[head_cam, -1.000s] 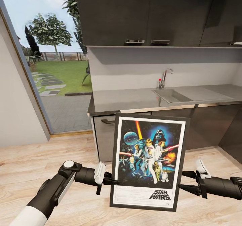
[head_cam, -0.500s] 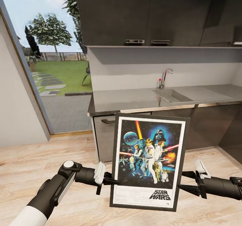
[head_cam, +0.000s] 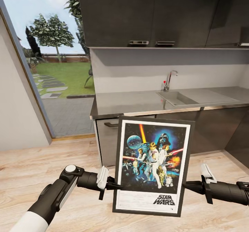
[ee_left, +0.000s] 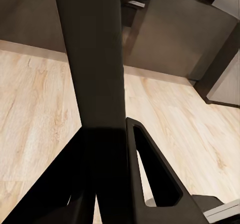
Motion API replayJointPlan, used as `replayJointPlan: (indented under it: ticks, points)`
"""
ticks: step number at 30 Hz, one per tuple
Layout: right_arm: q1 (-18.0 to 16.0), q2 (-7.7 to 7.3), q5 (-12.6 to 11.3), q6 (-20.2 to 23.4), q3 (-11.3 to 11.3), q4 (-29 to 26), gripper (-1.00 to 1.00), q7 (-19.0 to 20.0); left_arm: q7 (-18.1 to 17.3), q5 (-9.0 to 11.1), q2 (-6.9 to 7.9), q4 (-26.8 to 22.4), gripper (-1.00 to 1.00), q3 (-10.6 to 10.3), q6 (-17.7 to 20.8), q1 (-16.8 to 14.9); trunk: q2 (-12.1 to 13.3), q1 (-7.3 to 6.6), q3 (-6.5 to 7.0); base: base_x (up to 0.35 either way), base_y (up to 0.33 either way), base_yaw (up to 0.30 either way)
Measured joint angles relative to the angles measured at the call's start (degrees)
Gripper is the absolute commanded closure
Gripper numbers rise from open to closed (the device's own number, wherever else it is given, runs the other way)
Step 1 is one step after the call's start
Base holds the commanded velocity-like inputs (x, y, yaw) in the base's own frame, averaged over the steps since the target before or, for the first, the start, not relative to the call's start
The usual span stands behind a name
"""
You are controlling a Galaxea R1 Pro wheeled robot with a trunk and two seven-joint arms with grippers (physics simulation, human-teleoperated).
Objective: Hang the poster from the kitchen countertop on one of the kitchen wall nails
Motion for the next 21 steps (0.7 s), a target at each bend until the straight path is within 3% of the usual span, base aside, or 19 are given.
replayJointPlan:
  ticks: [15,16,21]
  points:
    - [0.00,0.01,0.11,0.15,-0.40,0.02,1.00,-0.04,-0.06,0.21,0.00,0.00,1.00,-0.07,-0.04,0.02,0.00,0.00,0.00,0.000,0.000,0.000]
    - [0.00,0.01,0.12,0.15,-0.40,0.02,1.00,-0.04,-0.06,0.21,0.00,0.00,-1.00,-0.07,-0.03,0.02,0.00,0.00,0.00,0.000,0.000,0.000]
    - [0.01,0.04,-0.17,0.16,-0.02,-0.02,1.00,0.21,0.12,0.15,0.00,0.09,-1.00,-0.06,-0.21,0.02,0.00,0.00,0.00,0.000,0.000,0.000]
